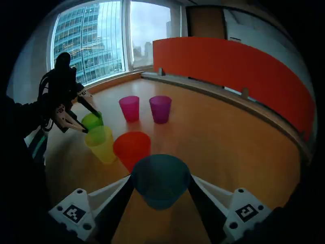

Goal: Pour water

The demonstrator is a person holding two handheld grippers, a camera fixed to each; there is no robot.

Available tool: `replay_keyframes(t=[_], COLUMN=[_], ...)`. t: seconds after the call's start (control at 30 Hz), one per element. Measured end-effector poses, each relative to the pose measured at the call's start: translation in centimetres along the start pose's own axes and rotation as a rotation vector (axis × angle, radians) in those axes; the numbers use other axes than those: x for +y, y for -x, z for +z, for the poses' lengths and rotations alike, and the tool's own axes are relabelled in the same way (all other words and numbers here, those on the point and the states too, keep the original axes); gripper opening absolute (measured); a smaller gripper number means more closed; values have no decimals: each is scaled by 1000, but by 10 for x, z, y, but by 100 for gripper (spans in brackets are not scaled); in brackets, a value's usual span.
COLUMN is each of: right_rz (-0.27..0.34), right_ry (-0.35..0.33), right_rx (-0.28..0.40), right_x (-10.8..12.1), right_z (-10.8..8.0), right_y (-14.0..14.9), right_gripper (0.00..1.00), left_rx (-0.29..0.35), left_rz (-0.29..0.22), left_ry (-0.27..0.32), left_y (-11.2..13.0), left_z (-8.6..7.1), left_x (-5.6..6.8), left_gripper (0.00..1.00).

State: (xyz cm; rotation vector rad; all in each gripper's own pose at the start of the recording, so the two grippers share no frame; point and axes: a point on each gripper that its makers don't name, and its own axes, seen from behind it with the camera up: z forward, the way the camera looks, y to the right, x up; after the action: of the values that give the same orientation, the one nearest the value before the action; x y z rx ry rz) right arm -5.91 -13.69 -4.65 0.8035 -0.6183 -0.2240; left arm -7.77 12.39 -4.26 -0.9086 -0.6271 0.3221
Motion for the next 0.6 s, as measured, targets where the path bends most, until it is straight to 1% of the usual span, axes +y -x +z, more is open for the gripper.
replay_keyframes(t=[0.13, 0.4, 0.6], right_rz=[2, 4, 2], right_ry=[2, -2, -5], right_rx=[-4, -12, -16], right_x=[0, -2, -6], right_z=[2, 6, 8], right_y=[3, 9, 14], right_gripper=[93, 93, 93], left_rx=[-16, -18, -8], left_rz=[-5, -11, -26], left_ry=[10, 6, 0], left_y=[3, 8, 12], left_z=[0, -3, -9], left_x=[2, 1, 1], left_gripper=[99, 99, 99])
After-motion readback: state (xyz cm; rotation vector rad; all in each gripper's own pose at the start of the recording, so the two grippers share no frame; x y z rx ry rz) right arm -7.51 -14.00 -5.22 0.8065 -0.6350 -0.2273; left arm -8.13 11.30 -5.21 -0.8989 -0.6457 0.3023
